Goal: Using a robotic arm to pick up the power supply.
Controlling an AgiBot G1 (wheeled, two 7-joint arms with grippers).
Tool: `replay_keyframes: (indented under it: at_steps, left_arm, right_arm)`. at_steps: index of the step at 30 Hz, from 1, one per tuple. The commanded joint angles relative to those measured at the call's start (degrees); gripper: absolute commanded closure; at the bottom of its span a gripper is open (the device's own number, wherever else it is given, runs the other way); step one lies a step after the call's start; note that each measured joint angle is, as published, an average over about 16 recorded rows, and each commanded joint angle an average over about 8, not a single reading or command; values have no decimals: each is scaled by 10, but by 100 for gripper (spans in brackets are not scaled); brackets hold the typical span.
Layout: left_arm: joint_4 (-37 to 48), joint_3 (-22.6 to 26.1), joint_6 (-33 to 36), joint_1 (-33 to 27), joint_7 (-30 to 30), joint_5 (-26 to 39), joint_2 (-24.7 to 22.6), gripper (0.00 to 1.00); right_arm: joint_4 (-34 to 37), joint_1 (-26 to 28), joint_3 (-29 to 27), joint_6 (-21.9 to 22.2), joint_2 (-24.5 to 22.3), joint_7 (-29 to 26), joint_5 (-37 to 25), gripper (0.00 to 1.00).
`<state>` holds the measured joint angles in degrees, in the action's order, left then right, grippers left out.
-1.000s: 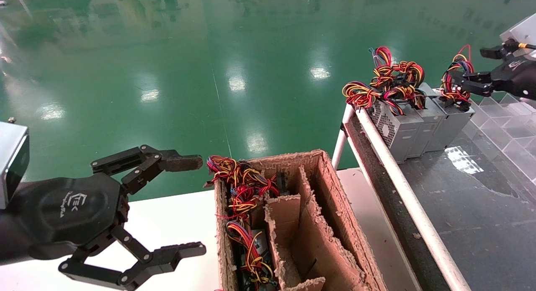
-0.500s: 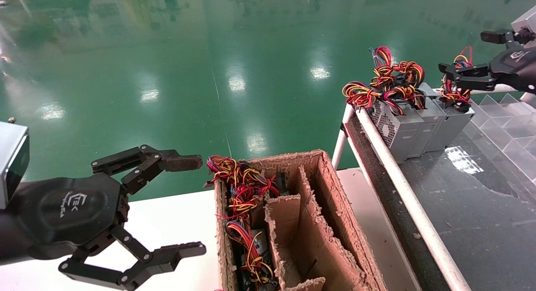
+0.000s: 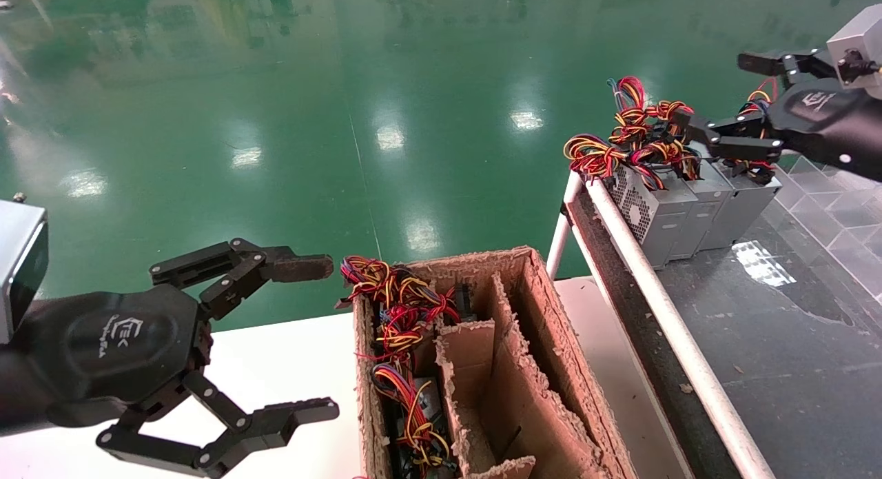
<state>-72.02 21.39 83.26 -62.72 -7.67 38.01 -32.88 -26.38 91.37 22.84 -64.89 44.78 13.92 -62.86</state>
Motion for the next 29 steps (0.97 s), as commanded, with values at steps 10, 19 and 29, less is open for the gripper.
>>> replay_keyframes:
  at_steps: [10,19,29]
  left_arm:
    - [0,0,0,0,0,0,0,0]
    - [0,0,0,0,0,0,0,0]
    - [0,0,0,0,0,0,0,0]
  right_arm:
    - [-130,-82,-19,-57,-27,-68,58,0]
    - [-236,-149,-34,-104,-49,-123,105,0]
    - [-336,-212,-49,-148,-69,-176,149,0]
